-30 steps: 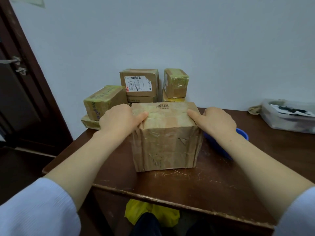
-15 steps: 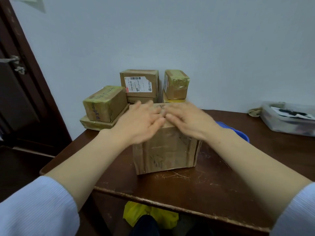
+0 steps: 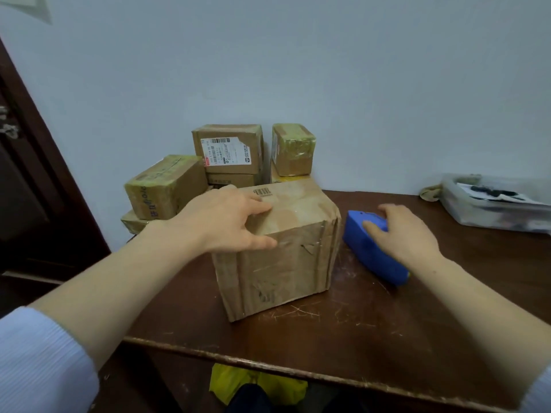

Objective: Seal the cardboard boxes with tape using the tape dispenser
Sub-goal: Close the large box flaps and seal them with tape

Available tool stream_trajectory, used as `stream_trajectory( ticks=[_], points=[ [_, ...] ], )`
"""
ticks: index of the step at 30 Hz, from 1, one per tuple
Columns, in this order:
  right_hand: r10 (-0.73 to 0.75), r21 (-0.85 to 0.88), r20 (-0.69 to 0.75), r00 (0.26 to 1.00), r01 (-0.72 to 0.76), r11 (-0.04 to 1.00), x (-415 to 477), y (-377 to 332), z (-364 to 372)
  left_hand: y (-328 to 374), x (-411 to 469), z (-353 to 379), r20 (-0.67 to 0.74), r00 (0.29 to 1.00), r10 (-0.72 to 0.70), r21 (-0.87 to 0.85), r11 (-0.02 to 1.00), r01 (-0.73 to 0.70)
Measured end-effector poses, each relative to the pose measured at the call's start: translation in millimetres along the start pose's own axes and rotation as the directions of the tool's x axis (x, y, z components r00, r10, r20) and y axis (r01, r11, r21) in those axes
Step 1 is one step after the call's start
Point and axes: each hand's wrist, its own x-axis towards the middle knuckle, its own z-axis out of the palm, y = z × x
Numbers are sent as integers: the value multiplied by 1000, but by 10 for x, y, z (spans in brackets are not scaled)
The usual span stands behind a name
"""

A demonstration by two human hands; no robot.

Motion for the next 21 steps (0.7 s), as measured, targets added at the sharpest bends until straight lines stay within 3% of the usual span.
stream_trajectory(
  ticks=[4,9,15,21],
  points=[
    [138,-202,140,980,-108,973,29,186,207,65,105,-50,23,999,31,18,999,-32],
    [120,-354,236,964,-30,935,35,221,254,175,209,12,206,977,48,-75,997,-34],
    [85,-379,249,965,16,925,109,264,244,234,109,26,184,983,8,-21,1000,-5],
    [103,-189,232,967,-59,980,142,303,249,330,34,-127,162,985,-66,-160,983,93]
  ],
)
